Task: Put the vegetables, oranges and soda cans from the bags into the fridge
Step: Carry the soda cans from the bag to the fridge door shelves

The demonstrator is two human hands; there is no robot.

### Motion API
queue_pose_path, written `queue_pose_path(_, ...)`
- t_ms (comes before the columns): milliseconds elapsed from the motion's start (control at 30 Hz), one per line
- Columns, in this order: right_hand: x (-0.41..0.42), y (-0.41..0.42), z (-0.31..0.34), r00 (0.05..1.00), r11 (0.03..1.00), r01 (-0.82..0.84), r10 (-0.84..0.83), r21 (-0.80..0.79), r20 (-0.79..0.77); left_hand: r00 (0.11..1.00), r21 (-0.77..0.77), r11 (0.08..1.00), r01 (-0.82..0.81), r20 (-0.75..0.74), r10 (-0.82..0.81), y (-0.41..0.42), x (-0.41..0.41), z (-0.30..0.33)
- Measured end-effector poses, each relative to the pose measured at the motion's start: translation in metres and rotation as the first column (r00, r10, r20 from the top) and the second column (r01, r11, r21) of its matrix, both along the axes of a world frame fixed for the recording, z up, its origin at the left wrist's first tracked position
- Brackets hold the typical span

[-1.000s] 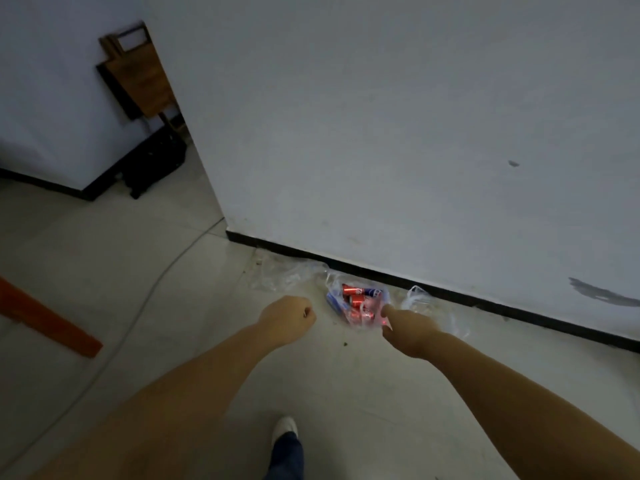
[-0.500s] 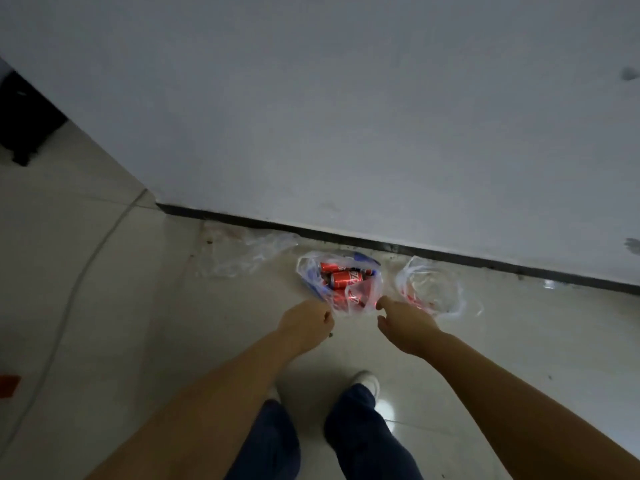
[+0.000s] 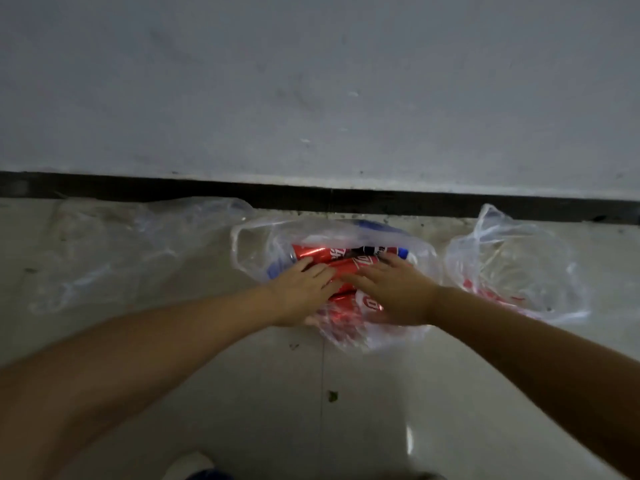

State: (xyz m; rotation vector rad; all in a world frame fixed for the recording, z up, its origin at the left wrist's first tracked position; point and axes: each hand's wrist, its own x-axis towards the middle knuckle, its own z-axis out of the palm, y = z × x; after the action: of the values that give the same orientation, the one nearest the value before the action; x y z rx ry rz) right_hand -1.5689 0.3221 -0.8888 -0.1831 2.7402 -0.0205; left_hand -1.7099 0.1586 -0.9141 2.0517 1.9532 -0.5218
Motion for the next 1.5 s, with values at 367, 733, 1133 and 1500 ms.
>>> queue_pose_path(367,0.101,0.025,-0.022,0.867,0.963,0.250,-0.270,0.103,0.418,0.919,-0.022,0.942,0.335,0.226,-0.322,-0.066,-0.001,-0.044)
queue_pose_path(733,0.042,0.061,-0.033,0.715,0.701,0.694,-0.645,-0.166,0.268,0.717,-0.064,0.799,-0.598,0.403,0.569,-0.072,-0.049,-0.046)
queue_pose_path(1133,0.014,0.035,-0.060,0.762,0.716,0.631,-0.644,-0.299,0.065,0.105,-0.206,0.356,-0.912,0.720,0.685,-0.021,-0.051,-0.050)
queue_pose_path(1500,-0.073,0.078,-0.053,0.733,0.730,0.679,-0.670,0.077,-0.116,0.308,-0.093,0.437,-0.895,0.579,0.755,0.039,-0.094,-0.065)
